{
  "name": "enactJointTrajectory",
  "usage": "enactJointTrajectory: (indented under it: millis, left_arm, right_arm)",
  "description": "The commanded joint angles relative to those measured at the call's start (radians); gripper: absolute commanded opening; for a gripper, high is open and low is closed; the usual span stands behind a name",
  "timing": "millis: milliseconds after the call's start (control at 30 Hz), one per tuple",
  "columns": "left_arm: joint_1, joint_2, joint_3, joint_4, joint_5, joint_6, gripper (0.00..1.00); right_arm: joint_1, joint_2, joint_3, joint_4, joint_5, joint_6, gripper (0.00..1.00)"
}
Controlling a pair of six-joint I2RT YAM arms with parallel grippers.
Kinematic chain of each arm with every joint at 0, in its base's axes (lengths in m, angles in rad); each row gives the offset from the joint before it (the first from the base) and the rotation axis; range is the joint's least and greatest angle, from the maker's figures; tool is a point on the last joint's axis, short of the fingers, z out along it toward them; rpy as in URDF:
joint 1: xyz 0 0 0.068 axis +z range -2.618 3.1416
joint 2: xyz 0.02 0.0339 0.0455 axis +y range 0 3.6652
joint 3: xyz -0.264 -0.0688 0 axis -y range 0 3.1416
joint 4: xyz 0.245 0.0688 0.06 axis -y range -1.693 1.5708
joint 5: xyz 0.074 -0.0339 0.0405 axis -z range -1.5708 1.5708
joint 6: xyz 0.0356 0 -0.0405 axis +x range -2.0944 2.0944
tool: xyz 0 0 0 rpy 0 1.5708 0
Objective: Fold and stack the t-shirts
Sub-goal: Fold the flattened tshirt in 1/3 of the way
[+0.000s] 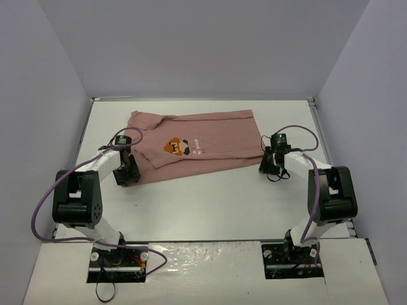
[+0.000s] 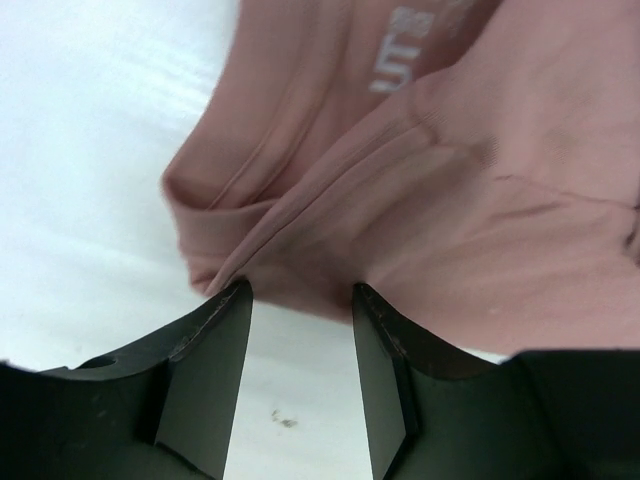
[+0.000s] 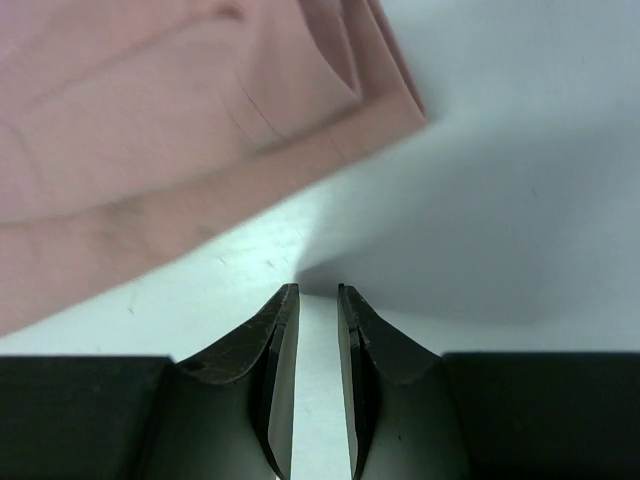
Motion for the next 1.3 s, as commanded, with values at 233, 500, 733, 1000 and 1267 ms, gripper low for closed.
enactJointTrajectory:
  millis: [233, 500, 733, 1000, 1267]
  left_arm:
    - [0.004, -0.074, 0.050, -0.038, -0.013, 0.028, 0.42]
    - [0.004, -0.047, 0.058, -0.019, -0.004, 0.024, 0.42]
    - [0.015, -0.026, 0.050, -0.035, -0.001, 0.036, 0.28]
    - [0.036, -0.034, 0.028, -0.093, 0.015, 0.052, 0.06]
    - [0.036, -0.173, 0.031, -0.120, 0.078, 0.059, 0.11]
  right_arm:
    - [0.036, -0.023, 0.168, -0.054, 0.018, -0.079, 0.20]
    - [0.040, 0.164, 0.257, 0.019, 0.007, -0.088, 0.20]
    - [0.017, 0.178, 0.144, 0.021, 0.036, -0.061, 0.20]
    - [-0.033, 0.008, -0.044, -0.035, 0.071, -0.014, 0.20]
    - [-0.032, -0.189, -0.035, -0.129, 0.062, 0.006, 0.22]
